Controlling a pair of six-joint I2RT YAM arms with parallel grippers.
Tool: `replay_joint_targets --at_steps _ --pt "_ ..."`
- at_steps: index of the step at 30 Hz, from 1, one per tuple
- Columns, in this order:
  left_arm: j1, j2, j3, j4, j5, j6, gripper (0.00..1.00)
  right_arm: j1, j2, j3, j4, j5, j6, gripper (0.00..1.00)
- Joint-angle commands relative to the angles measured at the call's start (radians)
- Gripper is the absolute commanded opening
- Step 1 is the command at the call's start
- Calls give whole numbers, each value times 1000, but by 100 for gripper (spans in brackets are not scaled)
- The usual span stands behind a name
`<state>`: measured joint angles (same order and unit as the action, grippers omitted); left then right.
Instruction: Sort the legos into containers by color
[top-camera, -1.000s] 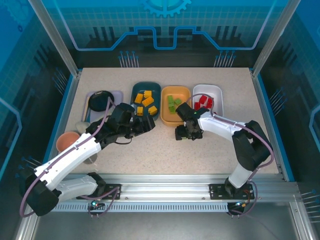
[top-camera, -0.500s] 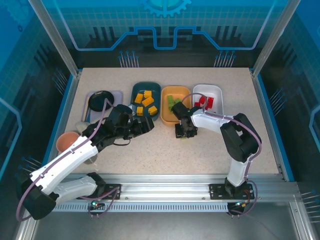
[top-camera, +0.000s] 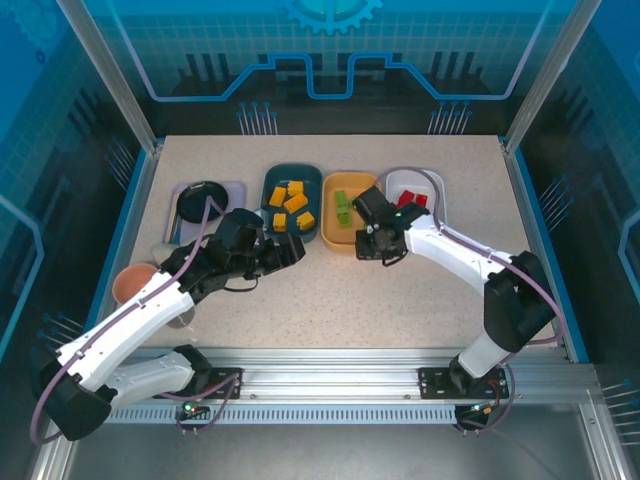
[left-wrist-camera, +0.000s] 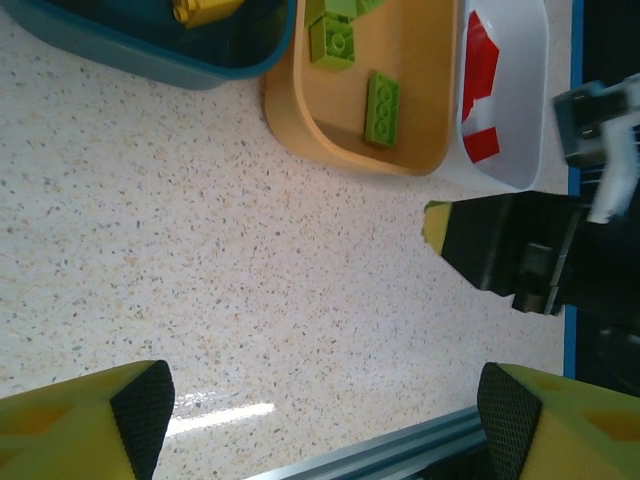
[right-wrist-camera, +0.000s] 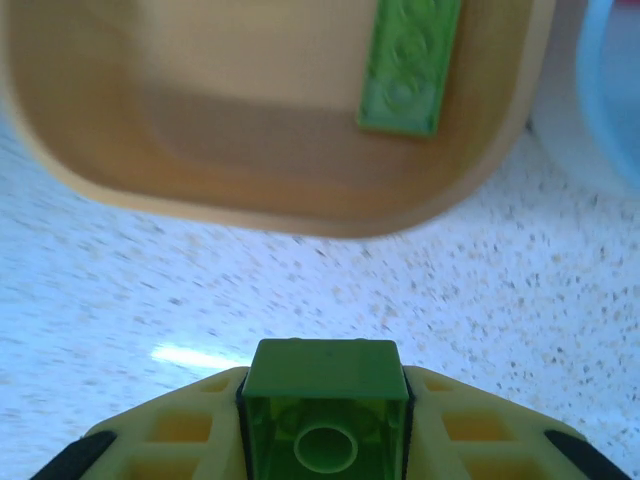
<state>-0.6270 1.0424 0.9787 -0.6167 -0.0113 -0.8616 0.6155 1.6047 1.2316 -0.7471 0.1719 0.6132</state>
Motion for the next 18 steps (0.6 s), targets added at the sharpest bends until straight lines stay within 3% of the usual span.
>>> replay_joint_targets --at_steps 1,10,18 --pt "-7 -2 66 -47 -77 8 83 0 59 103 -14 -45 -20 28" --pt "-8 17 95 -59 -92 7 83 -60 388 388 -29 -220 -8 28" --pt "-8 2 86 -67 -92 3 83 -85 527 487 -34 -257 12 32"
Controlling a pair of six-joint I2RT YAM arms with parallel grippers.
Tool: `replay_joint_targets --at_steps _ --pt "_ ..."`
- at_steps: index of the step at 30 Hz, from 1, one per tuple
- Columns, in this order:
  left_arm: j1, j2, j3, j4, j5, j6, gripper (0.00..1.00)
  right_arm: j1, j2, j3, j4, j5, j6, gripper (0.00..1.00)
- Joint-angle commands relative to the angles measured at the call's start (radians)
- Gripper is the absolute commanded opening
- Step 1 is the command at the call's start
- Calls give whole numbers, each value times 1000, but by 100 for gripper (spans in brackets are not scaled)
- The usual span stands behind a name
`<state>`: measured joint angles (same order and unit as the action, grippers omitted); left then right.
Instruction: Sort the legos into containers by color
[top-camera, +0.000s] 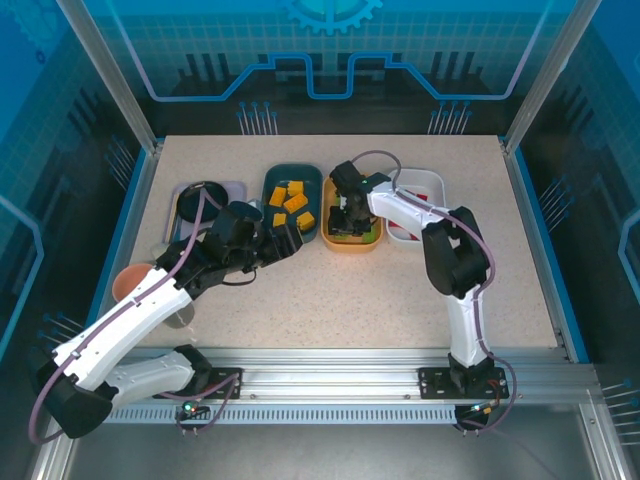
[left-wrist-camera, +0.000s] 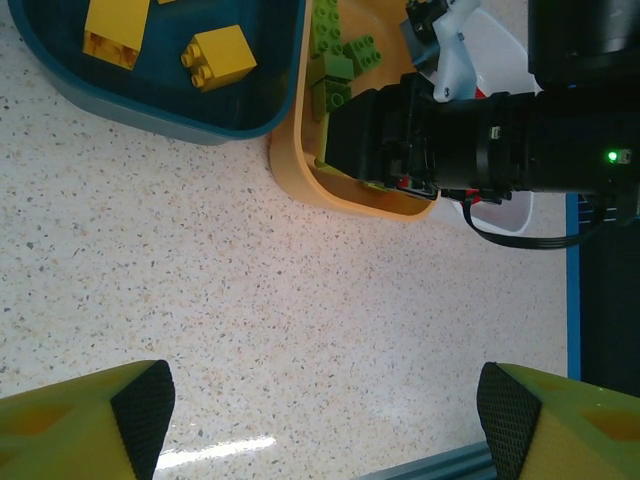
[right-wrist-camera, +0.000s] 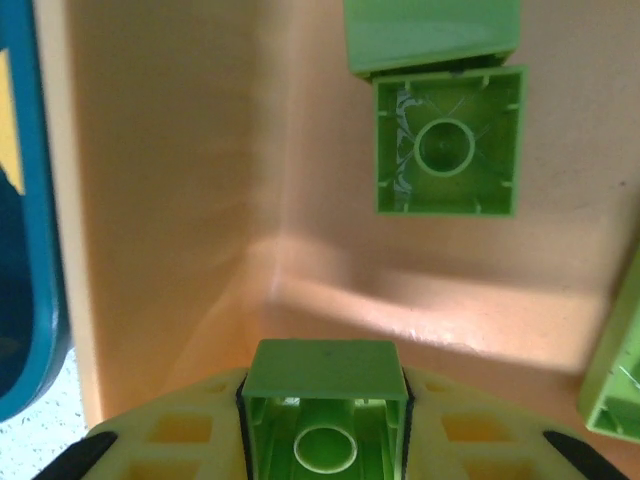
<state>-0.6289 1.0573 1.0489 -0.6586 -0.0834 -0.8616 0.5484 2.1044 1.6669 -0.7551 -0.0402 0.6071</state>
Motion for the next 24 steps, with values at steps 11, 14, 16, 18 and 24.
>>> replay_joint_targets --at_steps 11,14,16,18,24 --pt "-5 -13 19 -31 -18 2 83 -41 69 108 -43 -55 20 58" --pt "-6 -17 20 -33 -21 2 83 -41 18 89 -36 -40 15 64" --pt "-6 -21 20 -35 -22 3 83 -41 -29 72 -35 -28 12 65" --pt "-6 -24 20 -38 -26 1 83 -41 -90 36 -26 -10 11 65" --pt "-6 -28 28 -46 -33 2 83 -42 -309 -121 22 55 -5 68"
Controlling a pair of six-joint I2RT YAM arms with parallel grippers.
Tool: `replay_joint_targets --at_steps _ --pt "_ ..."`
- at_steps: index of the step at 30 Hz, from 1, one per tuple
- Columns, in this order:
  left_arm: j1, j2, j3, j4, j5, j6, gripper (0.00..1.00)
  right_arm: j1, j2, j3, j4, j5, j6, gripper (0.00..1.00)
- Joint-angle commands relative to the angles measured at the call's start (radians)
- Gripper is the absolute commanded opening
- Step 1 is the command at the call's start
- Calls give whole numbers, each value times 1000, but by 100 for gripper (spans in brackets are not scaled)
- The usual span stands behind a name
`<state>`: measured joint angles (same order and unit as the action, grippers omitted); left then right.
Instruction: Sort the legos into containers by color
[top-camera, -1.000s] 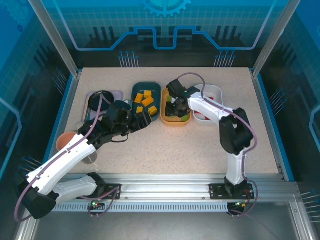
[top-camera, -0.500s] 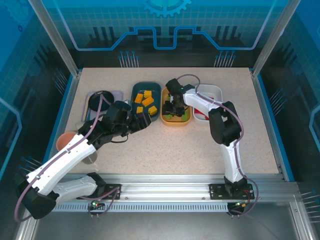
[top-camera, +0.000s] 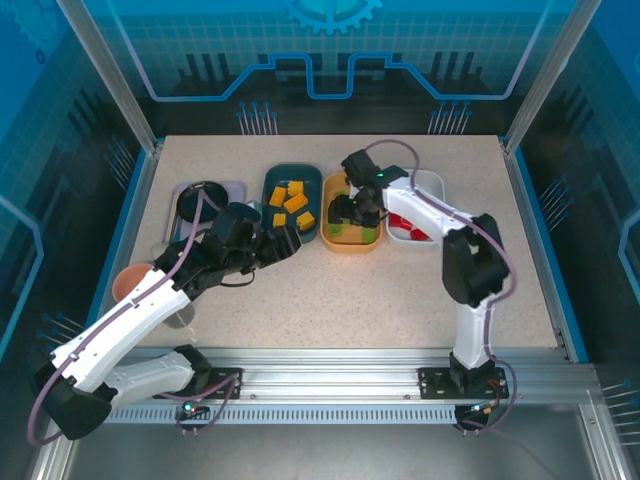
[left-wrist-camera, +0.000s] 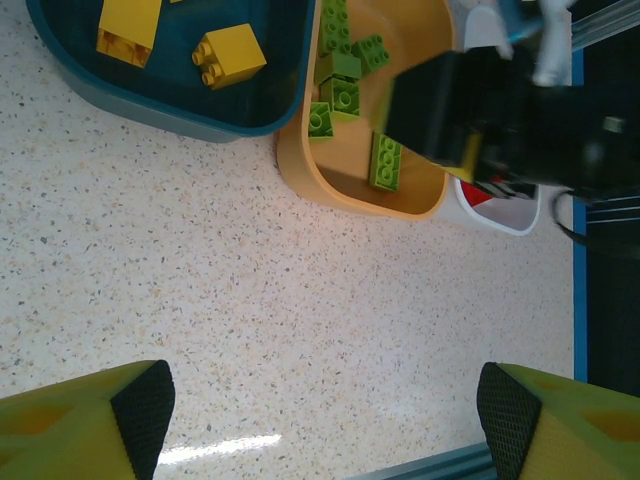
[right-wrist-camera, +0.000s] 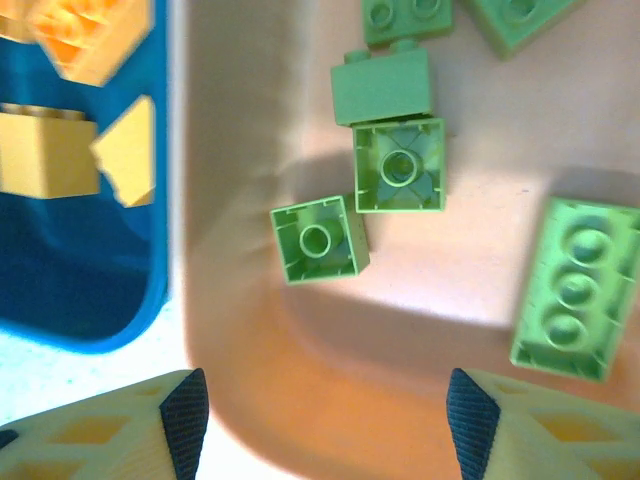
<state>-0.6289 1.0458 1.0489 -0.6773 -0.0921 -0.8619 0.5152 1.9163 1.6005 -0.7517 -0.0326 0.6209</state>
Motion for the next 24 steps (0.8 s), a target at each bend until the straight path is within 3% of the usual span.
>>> replay_joint_targets --at_steps 1,5,8,9,12,16,19,21,24 --pt "-6 -17 32 -32 -28 3 83 -9 -158 -80 27 62 -25 68" --pt "-3 -15 59 -79 -57 7 84 -9 -381 -254 106 140 -80 74" --pt "29 -14 64 -116 -40 -9 90 -19 -546 -377 150 182 -132 89" --pt "54 -13 58 -124 -16 -17 95 -29 -588 -409 146 185 -146 100" --pt "155 -17 29 -123 85 -24 99 -65 -678 -476 111 184 -176 100" --pt "266 1 25 -134 123 32 99 -94 -807 -542 106 193 -235 100" --pt "295 34 50 -171 21 112 99 -102 -861 -547 67 327 -221 100" --pt "294 39 54 -189 -127 154 99 -127 -862 -544 28 440 -187 100" --pt "293 26 2 -162 -399 174 99 -202 -905 -628 118 446 -222 100"
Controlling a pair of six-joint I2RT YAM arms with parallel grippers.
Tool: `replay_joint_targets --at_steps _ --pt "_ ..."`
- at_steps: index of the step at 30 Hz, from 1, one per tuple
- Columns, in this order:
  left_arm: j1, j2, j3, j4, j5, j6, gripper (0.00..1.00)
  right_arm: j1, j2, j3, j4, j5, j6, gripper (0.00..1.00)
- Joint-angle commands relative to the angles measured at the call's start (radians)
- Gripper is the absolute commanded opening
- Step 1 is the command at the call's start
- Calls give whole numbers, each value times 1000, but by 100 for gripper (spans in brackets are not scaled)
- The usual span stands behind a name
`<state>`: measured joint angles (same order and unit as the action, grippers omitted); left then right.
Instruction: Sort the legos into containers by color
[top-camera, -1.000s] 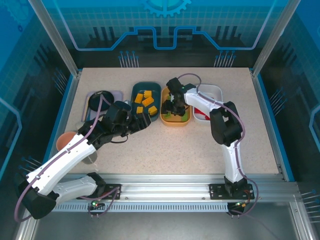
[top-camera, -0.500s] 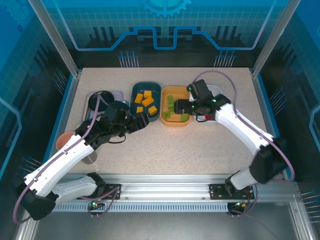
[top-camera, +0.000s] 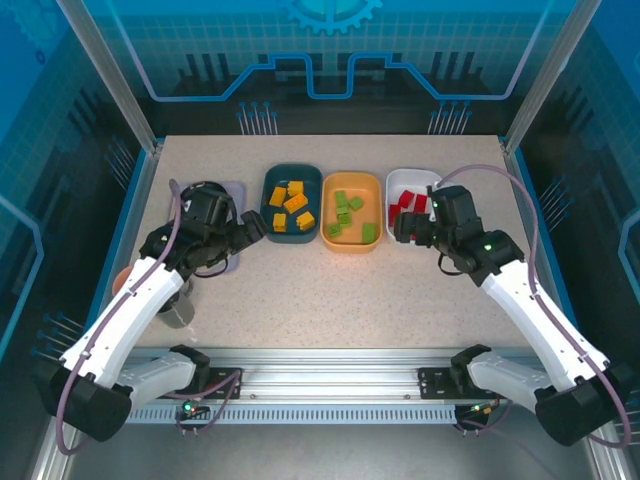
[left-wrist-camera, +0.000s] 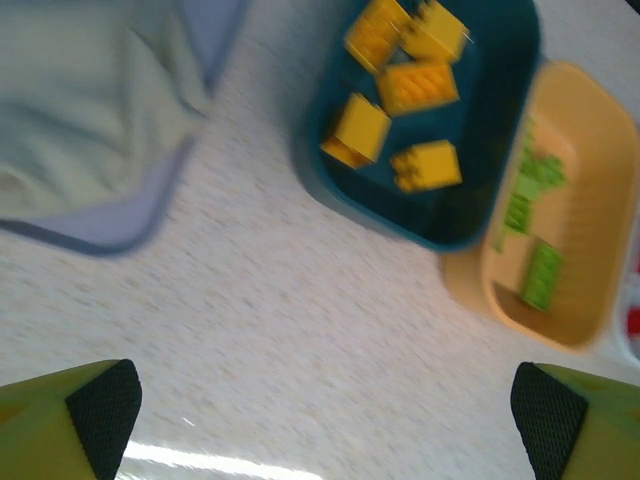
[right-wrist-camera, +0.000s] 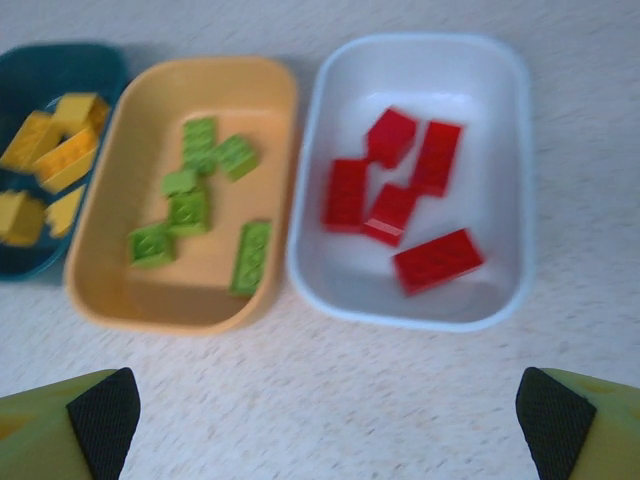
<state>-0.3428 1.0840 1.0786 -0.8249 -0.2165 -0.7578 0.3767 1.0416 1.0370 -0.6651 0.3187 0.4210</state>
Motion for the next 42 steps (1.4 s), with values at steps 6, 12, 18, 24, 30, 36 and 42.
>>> replay_joint_targets --at_steps 6,12,18,24,30,36,42 --pt "23 -48 -303 437 -405 373 99 -158 -153 -421 452 57 -245 100" --pt "99 62 -346 511 -267 493 99 -206 -102 -563 646 -2 -297 100" --pt "153 123 -418 739 -191 481 99 -251 26 -655 896 -61 -305 100" --pt "229 208 -407 866 -127 572 99 -281 166 -646 1109 -125 -334 100" --pt "328 298 -526 1145 -30 584 99 -296 329 -563 1214 -197 -404 100" --pt "332 353 -521 1259 73 686 99 -343 410 -625 1409 -263 -395 100" --pt "334 438 -681 1655 90 737 99 -348 455 -636 1467 -274 -395 100"
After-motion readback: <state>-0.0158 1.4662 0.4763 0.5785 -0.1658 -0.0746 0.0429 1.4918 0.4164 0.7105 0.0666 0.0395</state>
